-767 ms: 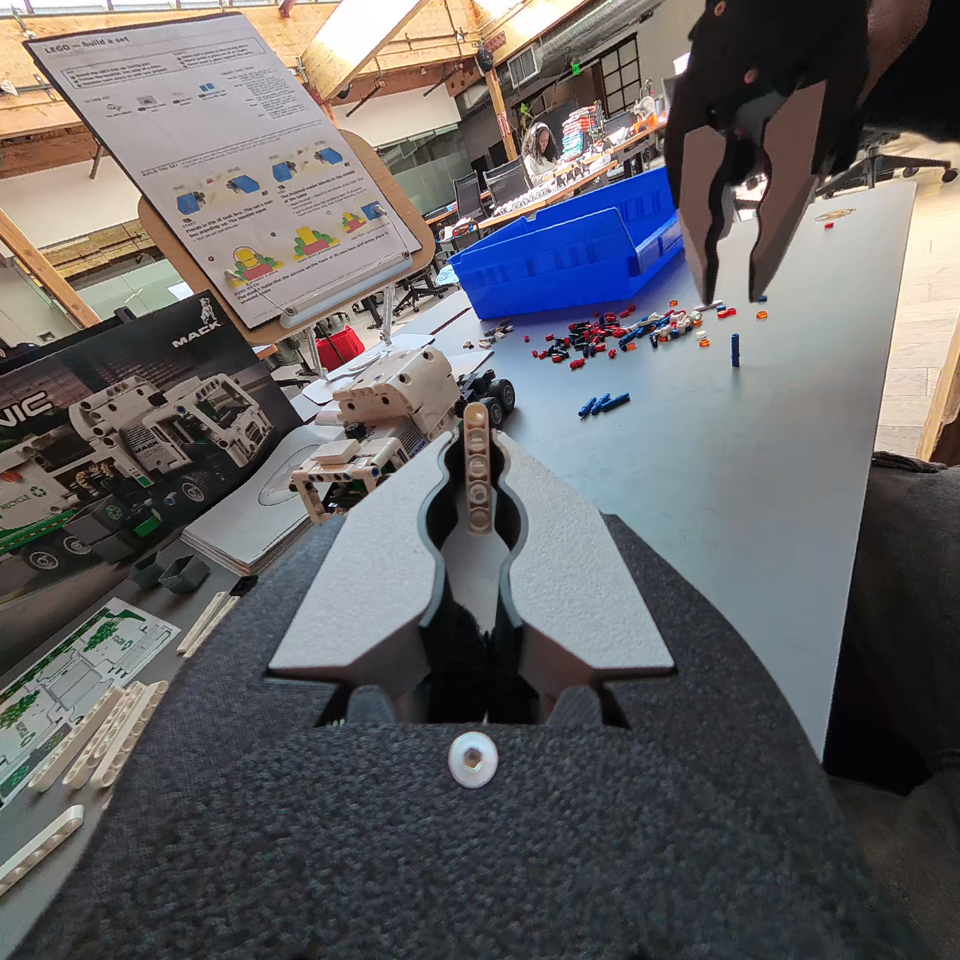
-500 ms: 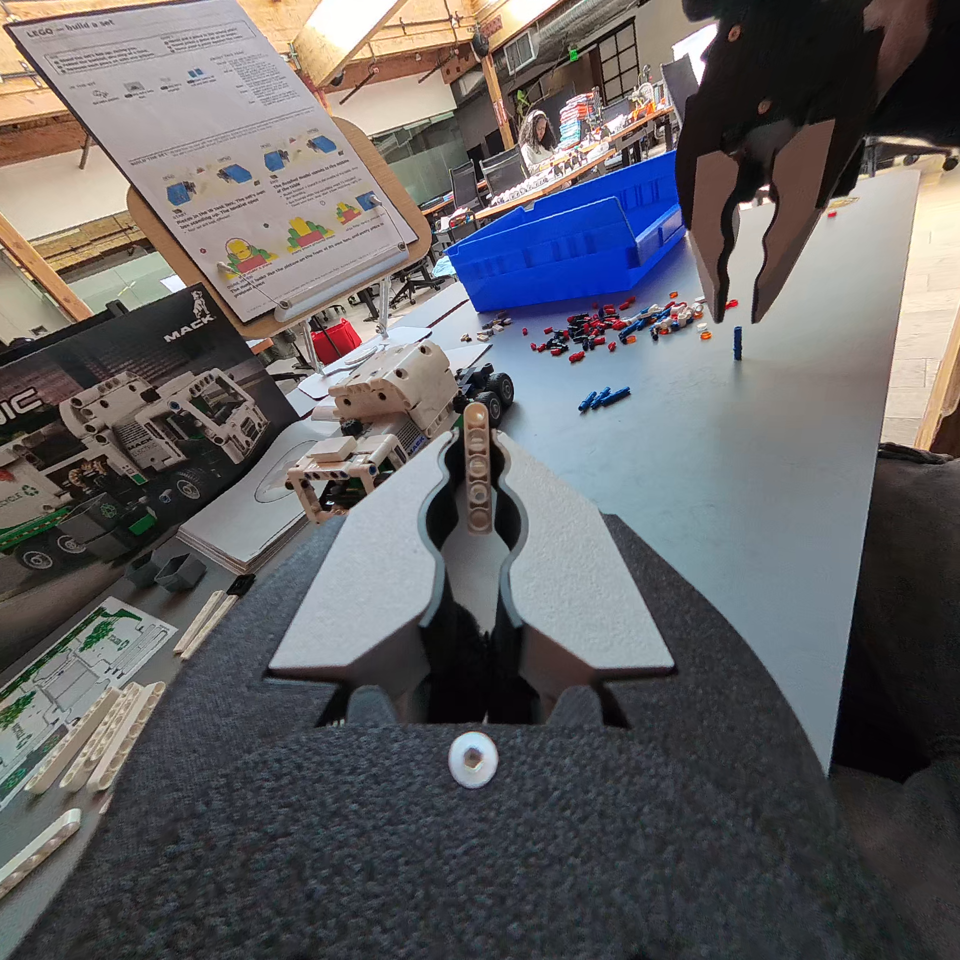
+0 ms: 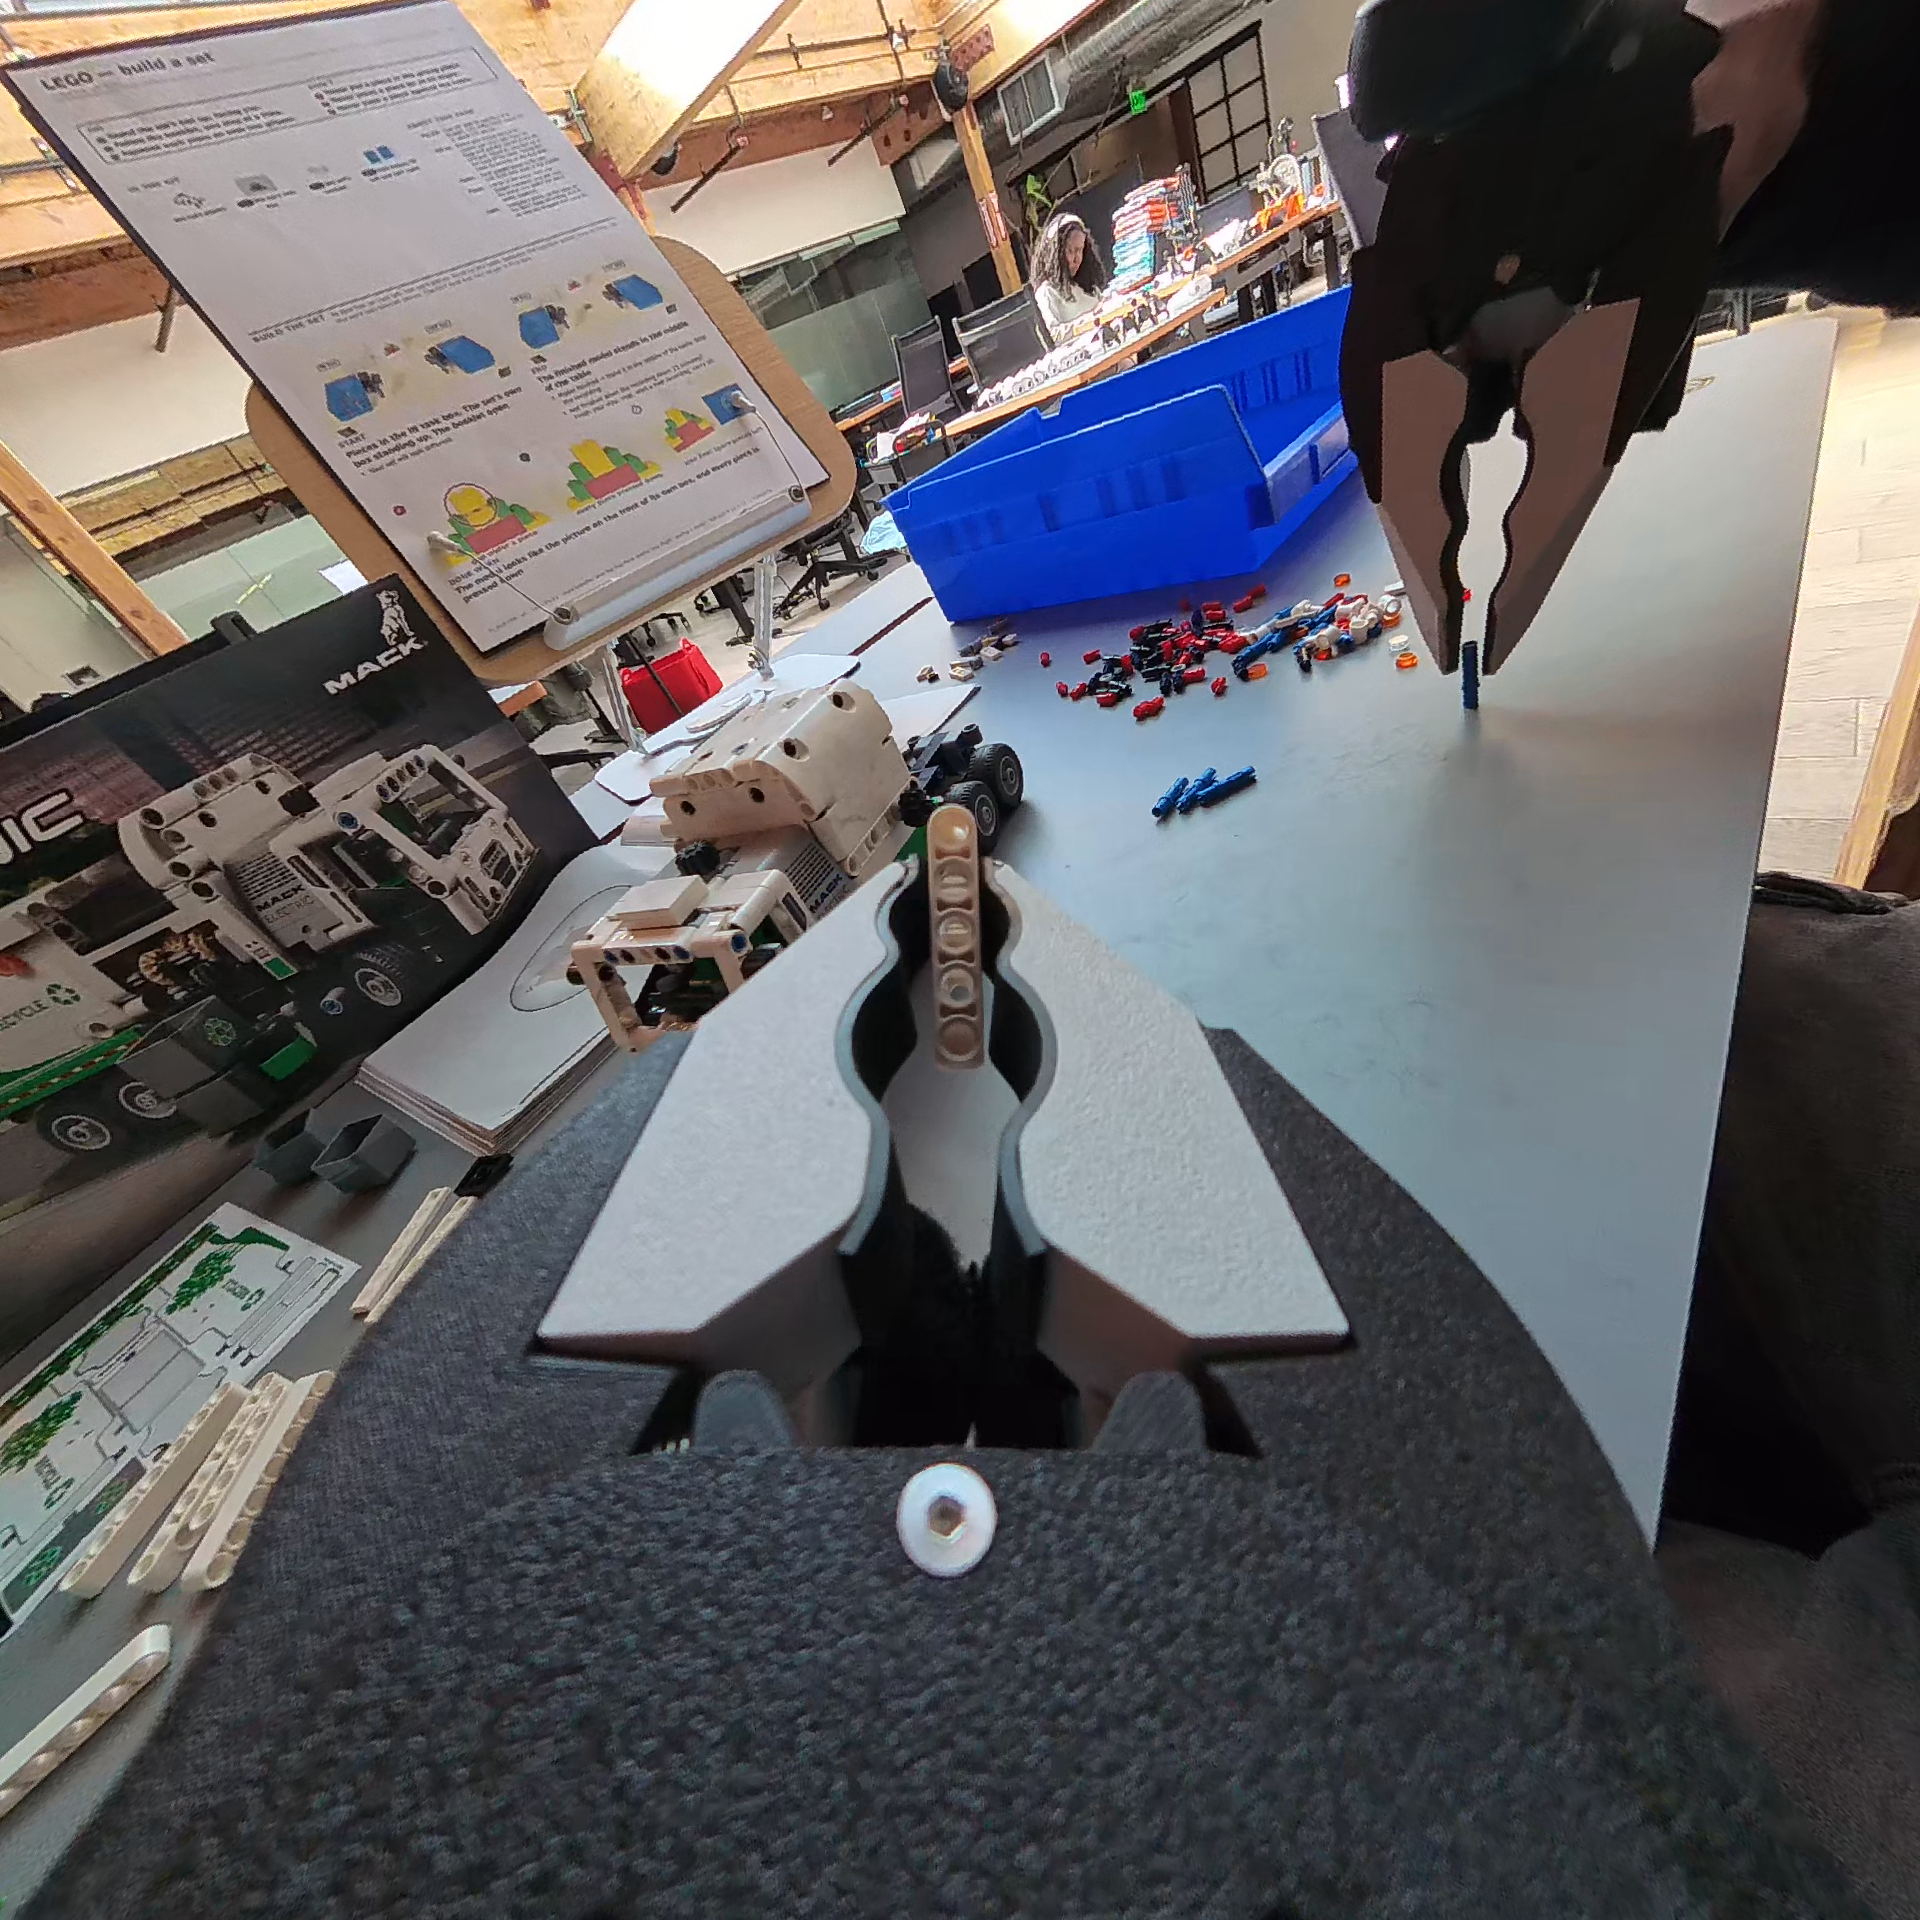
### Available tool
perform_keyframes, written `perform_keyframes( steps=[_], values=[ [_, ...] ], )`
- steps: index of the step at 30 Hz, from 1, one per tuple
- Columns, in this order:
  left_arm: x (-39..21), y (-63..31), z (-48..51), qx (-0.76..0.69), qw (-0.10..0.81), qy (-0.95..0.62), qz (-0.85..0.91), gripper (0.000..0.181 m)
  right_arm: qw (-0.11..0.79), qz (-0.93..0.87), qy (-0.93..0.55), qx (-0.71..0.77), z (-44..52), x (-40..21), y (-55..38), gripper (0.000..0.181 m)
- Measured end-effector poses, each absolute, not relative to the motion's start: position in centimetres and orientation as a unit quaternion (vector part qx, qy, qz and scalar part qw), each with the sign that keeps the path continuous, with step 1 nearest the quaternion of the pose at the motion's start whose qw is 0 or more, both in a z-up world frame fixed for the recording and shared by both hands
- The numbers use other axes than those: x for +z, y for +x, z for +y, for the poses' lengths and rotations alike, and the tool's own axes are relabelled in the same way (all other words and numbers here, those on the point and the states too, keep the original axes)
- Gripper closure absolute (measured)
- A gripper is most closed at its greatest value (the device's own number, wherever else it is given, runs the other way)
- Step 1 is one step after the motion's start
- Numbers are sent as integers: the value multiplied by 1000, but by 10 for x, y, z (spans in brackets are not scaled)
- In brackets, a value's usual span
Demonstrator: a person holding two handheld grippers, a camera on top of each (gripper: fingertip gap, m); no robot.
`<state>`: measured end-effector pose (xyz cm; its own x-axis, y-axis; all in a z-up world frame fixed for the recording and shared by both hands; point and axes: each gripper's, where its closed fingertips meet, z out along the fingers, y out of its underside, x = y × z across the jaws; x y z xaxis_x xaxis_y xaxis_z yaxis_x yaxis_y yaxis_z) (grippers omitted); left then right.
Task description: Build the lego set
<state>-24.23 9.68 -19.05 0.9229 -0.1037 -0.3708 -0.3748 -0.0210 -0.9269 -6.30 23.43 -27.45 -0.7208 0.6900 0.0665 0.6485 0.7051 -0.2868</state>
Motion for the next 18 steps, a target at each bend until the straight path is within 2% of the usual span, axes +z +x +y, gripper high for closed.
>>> perform_keyframes(
  steps=[1,9,14,18],
  values=[
    [-190,-242,97,100,679,-707,169,176,82,-920,-363,124,233,-275,-63,173],
    [-191,-242,97,102,678,-708,171,176,88,-921,-362,115,235,-275,-63,178],
    [-191,-242,97,99,678,-709,169,176,203,-892,-359,186,216,-229,-91,178],
    [-188,-242,97,105,683,-703,169,176,300,-808,-320,393,164,-160,-119,178]
  ],
)
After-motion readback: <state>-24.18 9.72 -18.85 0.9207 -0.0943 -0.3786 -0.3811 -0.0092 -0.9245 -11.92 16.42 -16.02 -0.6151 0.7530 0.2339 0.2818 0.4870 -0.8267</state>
